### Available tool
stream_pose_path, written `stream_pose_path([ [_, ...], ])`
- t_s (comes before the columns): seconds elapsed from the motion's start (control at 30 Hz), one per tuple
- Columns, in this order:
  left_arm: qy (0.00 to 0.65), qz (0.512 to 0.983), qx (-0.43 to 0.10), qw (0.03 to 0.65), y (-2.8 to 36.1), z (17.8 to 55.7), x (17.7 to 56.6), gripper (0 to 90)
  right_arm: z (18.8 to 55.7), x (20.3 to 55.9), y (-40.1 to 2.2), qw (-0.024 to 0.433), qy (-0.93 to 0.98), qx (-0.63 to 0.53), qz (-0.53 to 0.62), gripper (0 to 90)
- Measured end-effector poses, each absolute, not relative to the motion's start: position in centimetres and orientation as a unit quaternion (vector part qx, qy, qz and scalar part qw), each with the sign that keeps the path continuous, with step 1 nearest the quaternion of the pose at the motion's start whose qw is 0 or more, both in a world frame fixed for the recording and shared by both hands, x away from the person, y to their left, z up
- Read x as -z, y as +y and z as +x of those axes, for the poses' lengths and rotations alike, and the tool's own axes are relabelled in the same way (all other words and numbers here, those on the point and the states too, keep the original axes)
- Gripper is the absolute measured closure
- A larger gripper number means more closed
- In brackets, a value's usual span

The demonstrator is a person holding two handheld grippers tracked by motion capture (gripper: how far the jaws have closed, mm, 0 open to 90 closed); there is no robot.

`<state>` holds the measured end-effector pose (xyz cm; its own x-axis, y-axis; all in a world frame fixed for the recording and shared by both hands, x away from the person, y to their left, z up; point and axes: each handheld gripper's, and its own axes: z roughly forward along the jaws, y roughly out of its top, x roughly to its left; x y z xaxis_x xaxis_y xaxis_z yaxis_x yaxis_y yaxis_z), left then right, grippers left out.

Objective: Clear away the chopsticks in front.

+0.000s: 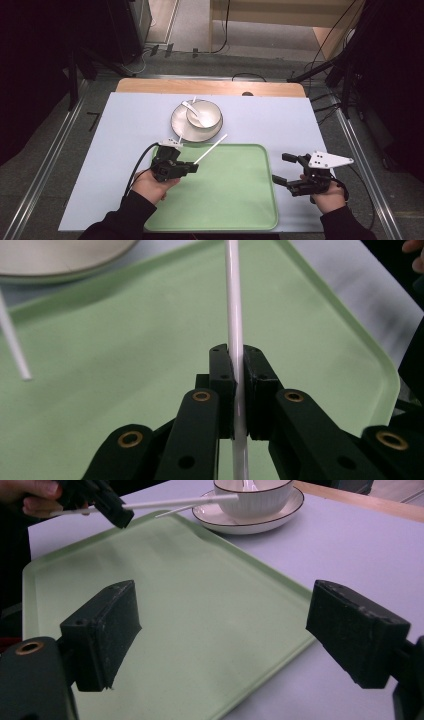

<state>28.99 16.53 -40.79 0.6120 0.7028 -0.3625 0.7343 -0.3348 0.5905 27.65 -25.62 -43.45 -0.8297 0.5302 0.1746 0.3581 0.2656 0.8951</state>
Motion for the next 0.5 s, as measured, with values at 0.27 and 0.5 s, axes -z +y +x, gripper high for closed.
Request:
stream_pose_path([
  [0.27, 0.420, 0.846, 0.041, 0.327, 14.8, 28.4, 43.2, 85.5, 27.8, 43.4, -25.5, 0.079, 0.792, -0.538, 0.278, 14.5],
  [0.5, 0.427, 0.853, 0.045, 0.298, 14.7, 28.7, 44.7, 85.4, 27.8, 43.4, -25.5, 0.077, 0.792, -0.538, 0.276, 14.4],
])
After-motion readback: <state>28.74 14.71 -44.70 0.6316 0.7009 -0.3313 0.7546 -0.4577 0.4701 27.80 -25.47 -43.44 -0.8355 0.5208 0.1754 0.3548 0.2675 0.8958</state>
